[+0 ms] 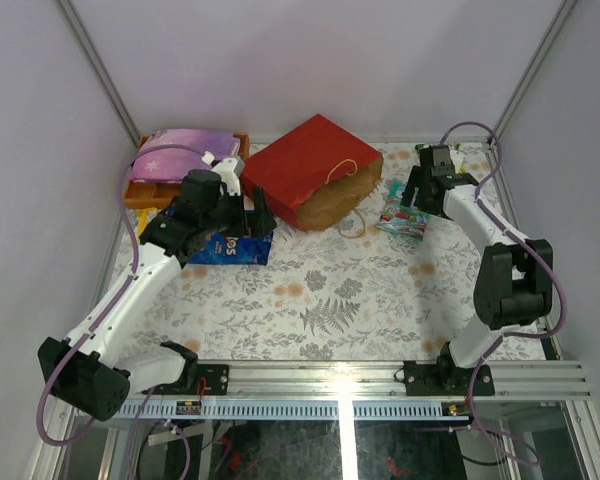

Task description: Take the snacks out of the paper bag

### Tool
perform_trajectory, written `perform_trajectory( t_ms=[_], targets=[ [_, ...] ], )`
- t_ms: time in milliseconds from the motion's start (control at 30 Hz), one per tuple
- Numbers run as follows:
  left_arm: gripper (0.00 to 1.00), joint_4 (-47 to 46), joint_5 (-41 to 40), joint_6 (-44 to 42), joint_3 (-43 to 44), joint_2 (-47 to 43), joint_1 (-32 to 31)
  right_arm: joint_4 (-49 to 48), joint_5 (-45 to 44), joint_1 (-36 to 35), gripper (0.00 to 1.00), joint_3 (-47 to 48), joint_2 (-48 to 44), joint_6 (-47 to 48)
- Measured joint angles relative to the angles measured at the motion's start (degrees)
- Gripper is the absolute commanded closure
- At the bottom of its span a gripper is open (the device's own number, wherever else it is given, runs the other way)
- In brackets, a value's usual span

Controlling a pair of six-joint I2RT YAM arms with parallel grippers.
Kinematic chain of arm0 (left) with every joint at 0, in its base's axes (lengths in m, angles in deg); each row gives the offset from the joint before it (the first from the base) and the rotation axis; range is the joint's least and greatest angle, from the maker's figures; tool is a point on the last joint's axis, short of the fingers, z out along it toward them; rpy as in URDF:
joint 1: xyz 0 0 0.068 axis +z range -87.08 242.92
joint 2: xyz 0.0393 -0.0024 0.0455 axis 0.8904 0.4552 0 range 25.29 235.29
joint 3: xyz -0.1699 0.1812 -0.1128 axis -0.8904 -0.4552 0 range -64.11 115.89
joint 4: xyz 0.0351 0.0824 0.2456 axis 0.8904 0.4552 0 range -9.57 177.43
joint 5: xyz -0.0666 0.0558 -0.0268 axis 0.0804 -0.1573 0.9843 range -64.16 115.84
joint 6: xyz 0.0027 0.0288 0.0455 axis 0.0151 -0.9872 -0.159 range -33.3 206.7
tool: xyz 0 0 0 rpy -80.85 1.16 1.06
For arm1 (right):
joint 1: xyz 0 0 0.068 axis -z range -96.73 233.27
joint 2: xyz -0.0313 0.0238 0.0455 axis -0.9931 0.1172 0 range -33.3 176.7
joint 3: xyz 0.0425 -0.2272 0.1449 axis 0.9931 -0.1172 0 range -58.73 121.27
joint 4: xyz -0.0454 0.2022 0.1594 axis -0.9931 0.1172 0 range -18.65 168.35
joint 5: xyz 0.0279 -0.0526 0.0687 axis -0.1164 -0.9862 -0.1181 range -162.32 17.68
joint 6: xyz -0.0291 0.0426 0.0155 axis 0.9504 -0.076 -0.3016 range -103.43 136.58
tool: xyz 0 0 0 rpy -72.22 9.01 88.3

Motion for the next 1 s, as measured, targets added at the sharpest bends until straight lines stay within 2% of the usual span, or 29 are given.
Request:
perform_trajectory(
  t_ms=[200,367,500,733,1000],
  targets=[
    [0.0,-0.02,0.28,0.0,0.0,0.02,0.0,-3.06,0.57,-1.49,0.09,-1.29,6.67,-8.31],
    [0.0,0.0,0.28,-0.07,0.0,0.0,0.0,-4.07,1.4,-2.71,0.09,-0.79,14.64,-10.36],
    [0.0,0.0,0.26,-0.46,0.0,0.0,0.0,-4.94,2.1,-3.04,0.09,0.98,16.81,-9.9],
    [0.0,0.0,0.24,-0.83,0.0,0.02,0.0,-7.34,5.81,-3.37,0.11,2.51,18.8,-4.7],
    [0.0,0.02,0.24,-0.94,0.0,0.37,0.0,-6.67,11.47,-4.2,0.05,6.84,21.64,9.97]
  ],
)
